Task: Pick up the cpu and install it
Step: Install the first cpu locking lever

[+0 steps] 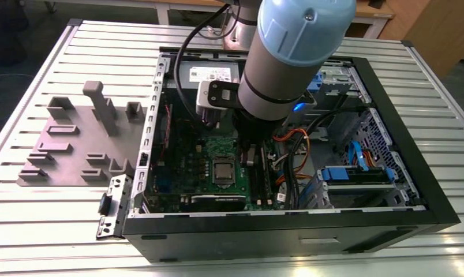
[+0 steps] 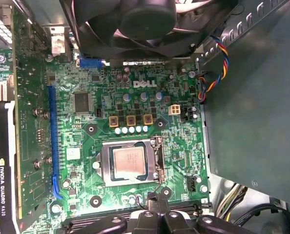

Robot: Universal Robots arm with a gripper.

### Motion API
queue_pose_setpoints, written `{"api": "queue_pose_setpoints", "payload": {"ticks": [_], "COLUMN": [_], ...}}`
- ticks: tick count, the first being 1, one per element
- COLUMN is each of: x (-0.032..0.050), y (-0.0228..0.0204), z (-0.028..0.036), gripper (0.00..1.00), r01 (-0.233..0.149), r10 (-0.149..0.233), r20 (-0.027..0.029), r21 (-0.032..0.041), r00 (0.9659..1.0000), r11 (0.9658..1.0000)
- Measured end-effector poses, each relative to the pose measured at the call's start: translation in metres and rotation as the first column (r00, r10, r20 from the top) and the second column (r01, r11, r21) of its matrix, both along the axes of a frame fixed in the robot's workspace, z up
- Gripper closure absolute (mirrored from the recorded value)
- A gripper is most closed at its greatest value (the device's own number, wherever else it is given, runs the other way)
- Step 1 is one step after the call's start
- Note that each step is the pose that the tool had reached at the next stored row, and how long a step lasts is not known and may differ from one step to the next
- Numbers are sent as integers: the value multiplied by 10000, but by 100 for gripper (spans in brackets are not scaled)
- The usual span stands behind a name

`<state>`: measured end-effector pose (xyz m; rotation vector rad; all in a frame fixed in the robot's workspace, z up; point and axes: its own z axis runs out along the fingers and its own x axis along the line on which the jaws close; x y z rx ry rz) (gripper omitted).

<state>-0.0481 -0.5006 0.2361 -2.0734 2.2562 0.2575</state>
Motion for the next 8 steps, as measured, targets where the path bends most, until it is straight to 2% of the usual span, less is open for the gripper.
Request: {"api": "queue_pose_setpoints", "payload": {"ticks": [4,8], "x": [0,24], "y": [-2,-2], "z": [-2,-15], "gripper": [89,89], "r01": [-19,-289], "r10": [19,289], "r20": [1,1], "r21": [1,2], "r00": [10000,9996], "r11": [10000,9996]}}
